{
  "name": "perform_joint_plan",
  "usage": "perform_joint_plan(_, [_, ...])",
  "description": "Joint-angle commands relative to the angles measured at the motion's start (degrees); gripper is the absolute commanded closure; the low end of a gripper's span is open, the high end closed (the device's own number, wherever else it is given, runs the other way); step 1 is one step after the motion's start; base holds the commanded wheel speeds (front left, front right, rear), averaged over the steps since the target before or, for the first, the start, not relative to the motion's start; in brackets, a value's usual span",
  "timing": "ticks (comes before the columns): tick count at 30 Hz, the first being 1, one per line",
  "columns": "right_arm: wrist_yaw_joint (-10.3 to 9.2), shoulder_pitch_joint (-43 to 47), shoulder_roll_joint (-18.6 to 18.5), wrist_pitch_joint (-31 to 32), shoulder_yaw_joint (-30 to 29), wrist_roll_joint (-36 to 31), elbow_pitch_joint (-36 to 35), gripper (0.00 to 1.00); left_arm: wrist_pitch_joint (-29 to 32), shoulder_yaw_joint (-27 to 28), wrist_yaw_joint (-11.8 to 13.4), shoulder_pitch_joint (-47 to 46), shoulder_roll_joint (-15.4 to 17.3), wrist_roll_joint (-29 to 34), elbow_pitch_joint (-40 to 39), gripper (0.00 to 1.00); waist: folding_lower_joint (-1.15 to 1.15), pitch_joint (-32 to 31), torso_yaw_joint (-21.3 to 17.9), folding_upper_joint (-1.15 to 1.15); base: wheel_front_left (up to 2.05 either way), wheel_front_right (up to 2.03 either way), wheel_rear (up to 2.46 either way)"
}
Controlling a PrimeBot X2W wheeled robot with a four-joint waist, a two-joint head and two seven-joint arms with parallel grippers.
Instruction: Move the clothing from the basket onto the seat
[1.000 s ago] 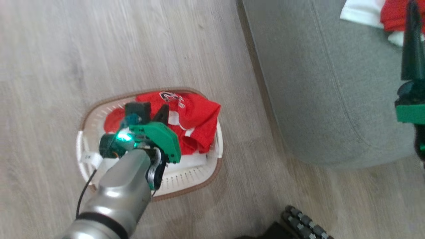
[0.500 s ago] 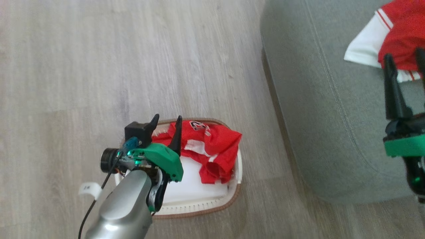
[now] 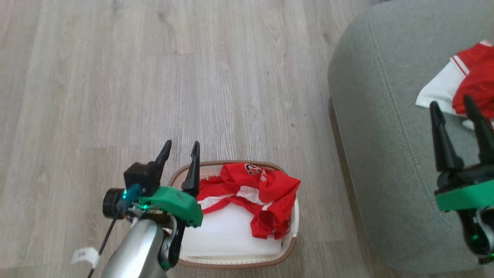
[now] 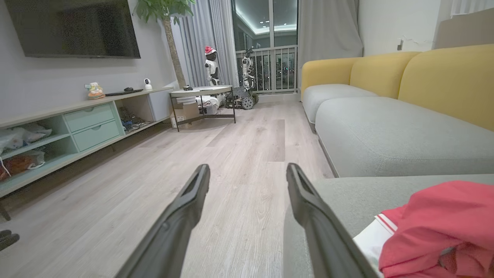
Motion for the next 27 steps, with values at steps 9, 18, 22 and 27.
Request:
perform_joint_plan(9, [-0.01, 2.29, 0.4, -0.37, 1.21, -0.99, -1.42, 0.0, -0.73, 6.15, 1.88, 5.63, 2.39, 2.12, -13.25, 0.0, 0.01, -3.21, 1.29, 0.0, 0.0, 0.0, 0.0])
perform_joint_plan(18, [-0.01, 4.39, 2.14, -0.37, 1.27, -1.61, -2.39, 0.0, -0.73, 8.26, 4.47, 12.2, 2.61, 2.62, -21.29, 0.0, 0.01, -4.9, 1.46, 0.0, 0.0, 0.0, 0.0])
perform_joint_plan(22, [-0.01, 4.81, 2.61, -0.37, 1.25, -1.76, -2.57, 0.0, -0.73, 7.97, 4.85, 13.03, 2.47, 3.21, -22.68, 0.0, 0.01, -4.95, 1.36, 0.0, 0.0, 0.0, 0.0])
perform_joint_plan(27, [-0.01, 4.62, 2.56, -0.37, 1.34, -1.7, -2.73, 0.0, -0.73, 7.77, 5.13, 13.19, 2.34, 3.58, -23.16, 0.0, 0.01, -4.69, 1.12, 0.0, 0.0, 0.0, 0.0])
